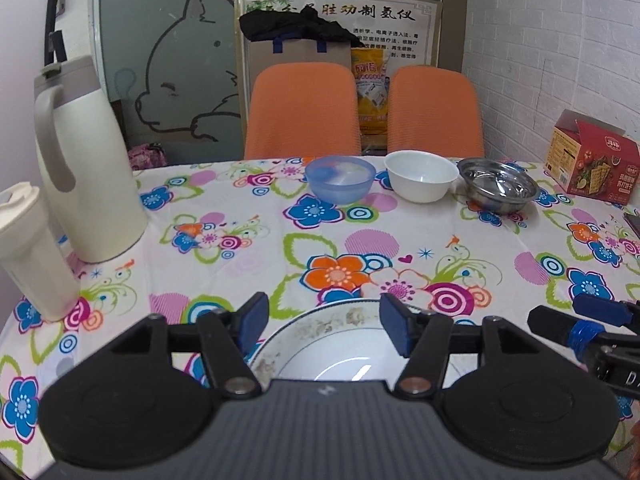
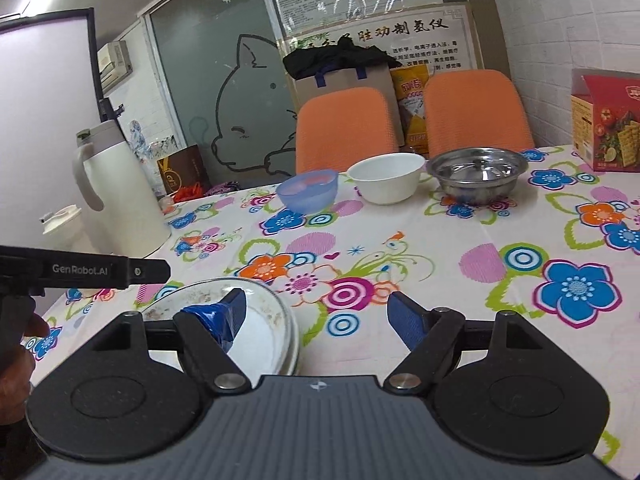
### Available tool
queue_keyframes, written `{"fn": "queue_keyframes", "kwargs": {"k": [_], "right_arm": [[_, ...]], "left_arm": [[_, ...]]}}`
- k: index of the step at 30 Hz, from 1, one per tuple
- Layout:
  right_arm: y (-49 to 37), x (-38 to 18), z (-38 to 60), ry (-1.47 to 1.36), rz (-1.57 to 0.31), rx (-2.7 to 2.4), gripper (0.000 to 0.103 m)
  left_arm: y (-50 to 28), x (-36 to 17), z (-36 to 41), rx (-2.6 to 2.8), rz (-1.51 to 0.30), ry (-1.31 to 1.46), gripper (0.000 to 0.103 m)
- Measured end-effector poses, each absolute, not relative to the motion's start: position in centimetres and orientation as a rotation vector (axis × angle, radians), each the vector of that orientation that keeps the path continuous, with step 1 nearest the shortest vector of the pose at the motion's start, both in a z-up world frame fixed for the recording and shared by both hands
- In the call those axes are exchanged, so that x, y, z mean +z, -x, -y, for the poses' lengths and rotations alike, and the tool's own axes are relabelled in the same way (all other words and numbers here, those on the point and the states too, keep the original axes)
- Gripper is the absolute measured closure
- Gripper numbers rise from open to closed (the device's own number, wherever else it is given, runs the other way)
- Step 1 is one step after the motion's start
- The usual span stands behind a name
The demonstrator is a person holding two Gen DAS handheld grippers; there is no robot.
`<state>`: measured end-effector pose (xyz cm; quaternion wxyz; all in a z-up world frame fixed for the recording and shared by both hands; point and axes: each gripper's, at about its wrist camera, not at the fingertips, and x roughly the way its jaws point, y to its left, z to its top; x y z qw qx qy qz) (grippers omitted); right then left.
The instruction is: Organize plates and bowls
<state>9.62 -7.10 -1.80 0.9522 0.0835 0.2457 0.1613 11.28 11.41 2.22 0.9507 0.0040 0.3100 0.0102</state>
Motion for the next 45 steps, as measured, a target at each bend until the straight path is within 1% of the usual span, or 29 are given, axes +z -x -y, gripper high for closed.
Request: {"fn": "queue_keyframes", "kwargs": {"k": [1, 6, 11, 15, 21, 24, 30, 35, 39, 45], "right_arm": [[-10.0, -1.7, 7.8, -0.177, -0.503, 0.316, 0.039], [-12.1, -1.3, 11.4, -0.178, -0.582, 0.168, 0.038], [-12.2, -0.2, 15.5, -0.248, -0.529, 0.148, 0.038], [-12.4, 0.2, 17.0, -0.206, -0.498, 0.191, 0.038], [-14.3, -1.2, 18.3, -0.202, -0.580, 0.222, 0.038], [-15.6, -1.6, 18.6, -0.184, -0.601, 0.235, 0.038], [-22.3, 0.1, 19.8, -0.113, -0.604, 0.212, 0.038], [-29.7, 1.1, 20.7, -0.106, -0.645, 0.185, 0.038], [-35.0, -0.4, 20.7, -0.068, -0.709, 0.138, 0.038], [-39.7, -3.3, 19.6, 0.038, -0.785, 0.124, 0.038]], "left_arm": [[-11.6, 2.3, -11.0, 0.014, -0.632, -0.010, 0.039], [-13.5, 2.7, -8.7, -0.009, -0.644, -0.024, 0.038], [-15.3, 2.6, -6.7, -0.038, -0.665, -0.035, 0.038], [-16.6, 2.3, -4.5, -0.084, -0.689, -0.047, 0.038], [-18.9, 1.0, -1.9, -0.161, -0.766, -0.045, 0.036], [-21.3, 1.0, -1.1, -0.212, -0.824, 0.010, 0.036], [-29.5, 1.8, 0.6, -0.262, -0.890, 0.183, 0.036], [-36.1, 0.8, 1.8, -0.222, -0.948, 0.350, 0.036], [-39.1, -1.2, 3.2, -0.166, -0.981, 0.405, 0.036], [-41.3, -2.9, 4.1, -0.104, -0.989, 0.447, 0.036]]}}
